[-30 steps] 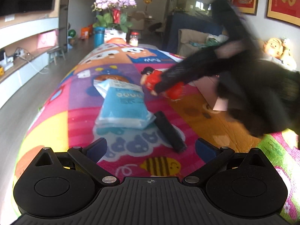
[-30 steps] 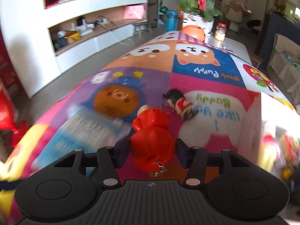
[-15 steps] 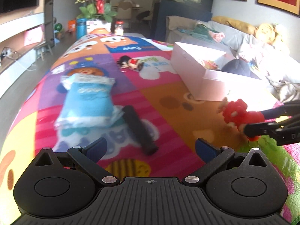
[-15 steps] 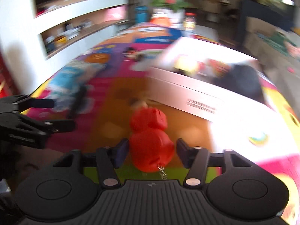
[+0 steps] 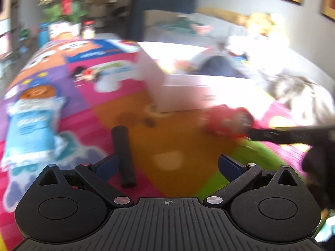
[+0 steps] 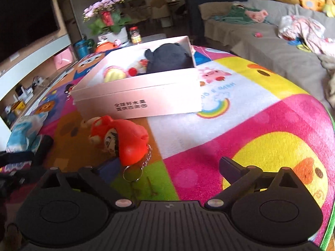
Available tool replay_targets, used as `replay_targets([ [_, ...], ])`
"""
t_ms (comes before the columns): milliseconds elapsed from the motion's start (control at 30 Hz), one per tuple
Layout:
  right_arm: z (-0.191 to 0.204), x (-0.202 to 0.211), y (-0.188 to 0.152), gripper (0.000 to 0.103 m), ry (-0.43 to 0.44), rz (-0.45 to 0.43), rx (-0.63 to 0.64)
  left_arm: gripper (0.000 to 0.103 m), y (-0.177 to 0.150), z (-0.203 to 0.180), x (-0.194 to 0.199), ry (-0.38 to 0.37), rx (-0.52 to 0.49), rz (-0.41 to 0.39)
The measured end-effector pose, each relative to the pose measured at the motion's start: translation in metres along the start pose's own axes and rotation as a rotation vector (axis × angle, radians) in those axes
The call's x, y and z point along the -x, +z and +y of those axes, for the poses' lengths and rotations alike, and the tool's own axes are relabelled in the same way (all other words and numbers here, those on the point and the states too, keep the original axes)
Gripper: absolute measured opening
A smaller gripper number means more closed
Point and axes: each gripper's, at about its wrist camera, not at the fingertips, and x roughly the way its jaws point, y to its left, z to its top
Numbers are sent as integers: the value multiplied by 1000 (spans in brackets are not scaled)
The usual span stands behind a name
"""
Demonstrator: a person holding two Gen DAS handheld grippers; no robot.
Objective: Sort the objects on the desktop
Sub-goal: 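Grasp the red hooded doll with the right tool and set it beside the box, then move the right tool to the black foam cylinder on the mat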
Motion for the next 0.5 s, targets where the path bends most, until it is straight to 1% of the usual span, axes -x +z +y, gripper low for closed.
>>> replay_targets([
  [33,-1,0,-1,103,1,-4,-2,103,0,-2,1,-5,-14,-4],
  [67,0,0,-2,103,-3,-8,1,103,0,-4,1,11,-30,-8],
  [133,2,1,-6,103,-15,-20,17,103,2,-2,-2,79,-56,-6],
  [200,3,2,-9,103,-25,-28,30,103,4,4,-7,140,-43,12],
  [233,3,2,-9,103,-26,-28,29,103,6,7,-8,142,-25,18],
  [300,2,2,-9,103,-23,-34,23,103,7,8,-9,108,-9,30],
  [400,3,3,-10,103,-24,-42,18,103,2,-1,-10,53,-28,50],
  [500,4,3,-11,103,-29,-43,21,103,-5,-8,-12,-12,-24,75],
])
